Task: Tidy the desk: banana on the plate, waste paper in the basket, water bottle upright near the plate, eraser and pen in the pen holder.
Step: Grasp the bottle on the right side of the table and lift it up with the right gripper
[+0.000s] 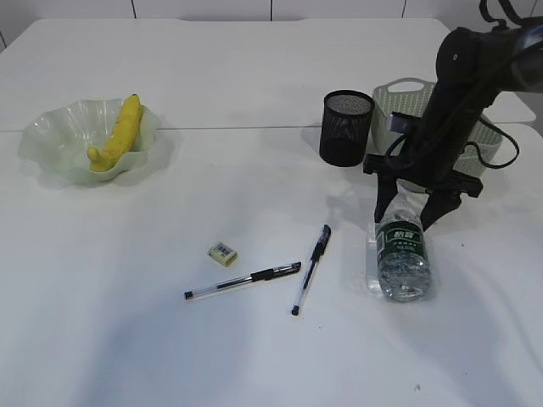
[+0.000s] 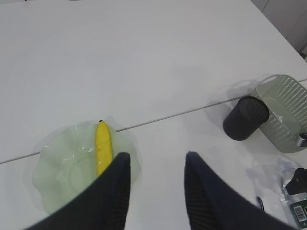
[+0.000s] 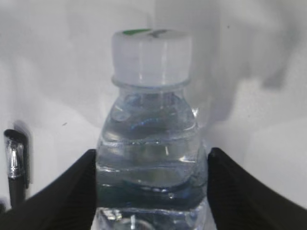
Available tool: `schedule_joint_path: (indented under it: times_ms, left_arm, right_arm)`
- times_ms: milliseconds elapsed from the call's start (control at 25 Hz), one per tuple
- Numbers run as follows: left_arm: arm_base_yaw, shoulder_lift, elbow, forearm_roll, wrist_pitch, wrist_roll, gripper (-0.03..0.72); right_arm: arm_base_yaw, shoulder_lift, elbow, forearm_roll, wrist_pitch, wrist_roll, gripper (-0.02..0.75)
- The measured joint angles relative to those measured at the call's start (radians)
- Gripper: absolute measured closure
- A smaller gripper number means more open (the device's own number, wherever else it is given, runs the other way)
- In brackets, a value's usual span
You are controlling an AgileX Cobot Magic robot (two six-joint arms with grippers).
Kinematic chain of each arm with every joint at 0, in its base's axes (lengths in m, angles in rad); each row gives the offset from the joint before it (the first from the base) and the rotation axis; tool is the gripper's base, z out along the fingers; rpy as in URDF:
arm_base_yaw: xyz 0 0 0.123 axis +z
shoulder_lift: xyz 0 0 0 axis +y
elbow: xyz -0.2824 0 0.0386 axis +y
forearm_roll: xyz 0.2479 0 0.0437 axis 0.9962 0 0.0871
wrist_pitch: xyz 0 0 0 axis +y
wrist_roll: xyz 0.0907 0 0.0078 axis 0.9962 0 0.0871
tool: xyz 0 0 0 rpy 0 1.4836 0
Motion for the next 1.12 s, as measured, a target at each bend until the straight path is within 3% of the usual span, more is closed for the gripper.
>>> schedule_joint_path:
  times_ms: [360,1120]
  left_arm:
    - [0.0,0.0,0.0,0.0,0.0,0.0,0.426]
    - [0.0,0.0,0.0,-0.035,0.0,0.0,0.426]
  right_arm:
    - [0.002,-0.002,0.003,0.003,0.0,0.0,0.369]
    - [0.002,-0.038,0.016,0.054,-0.004,-0.094,0.38]
